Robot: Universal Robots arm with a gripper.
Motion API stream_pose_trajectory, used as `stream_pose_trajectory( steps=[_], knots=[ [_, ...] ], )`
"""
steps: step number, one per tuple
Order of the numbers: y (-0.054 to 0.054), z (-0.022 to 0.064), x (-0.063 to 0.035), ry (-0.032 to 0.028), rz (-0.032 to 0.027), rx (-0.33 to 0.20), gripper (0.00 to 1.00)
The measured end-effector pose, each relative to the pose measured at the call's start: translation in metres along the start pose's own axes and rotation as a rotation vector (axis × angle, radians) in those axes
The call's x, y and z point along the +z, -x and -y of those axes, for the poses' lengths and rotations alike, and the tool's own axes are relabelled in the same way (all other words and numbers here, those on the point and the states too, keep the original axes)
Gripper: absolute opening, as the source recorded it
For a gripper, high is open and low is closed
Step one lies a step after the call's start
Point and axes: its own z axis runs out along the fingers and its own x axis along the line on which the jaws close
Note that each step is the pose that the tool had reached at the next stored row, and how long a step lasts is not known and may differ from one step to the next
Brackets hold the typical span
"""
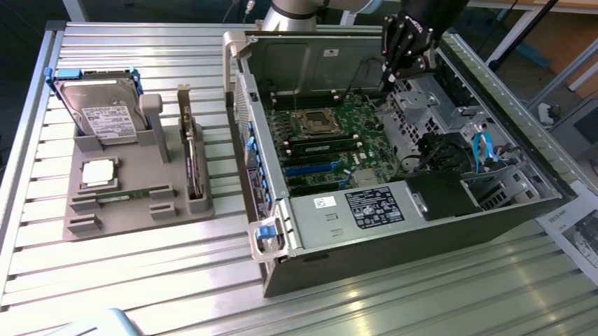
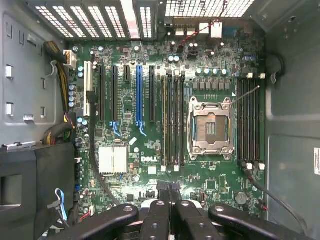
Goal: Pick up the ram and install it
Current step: 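Press down the ram until it locks into place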
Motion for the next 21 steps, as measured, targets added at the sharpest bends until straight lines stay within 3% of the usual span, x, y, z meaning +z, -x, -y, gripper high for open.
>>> stream_pose_trajectory(
  steps=[7, 13, 16, 21],
  knots=[
    [0.000, 0.0004, 0.0077, -0.0001, 0.0000, 0.000, 0.10],
    [0.000, 0.0011, 0.0216, -0.0008, -0.0001, 0.000, 0.10],
    [0.000, 0.0017, 0.0337, -0.0018, 0.0000, 0.000, 0.10],
    [-0.001, 0.0021, 0.0399, -0.0023, 0.0000, 0.000, 0.10]
  ],
)
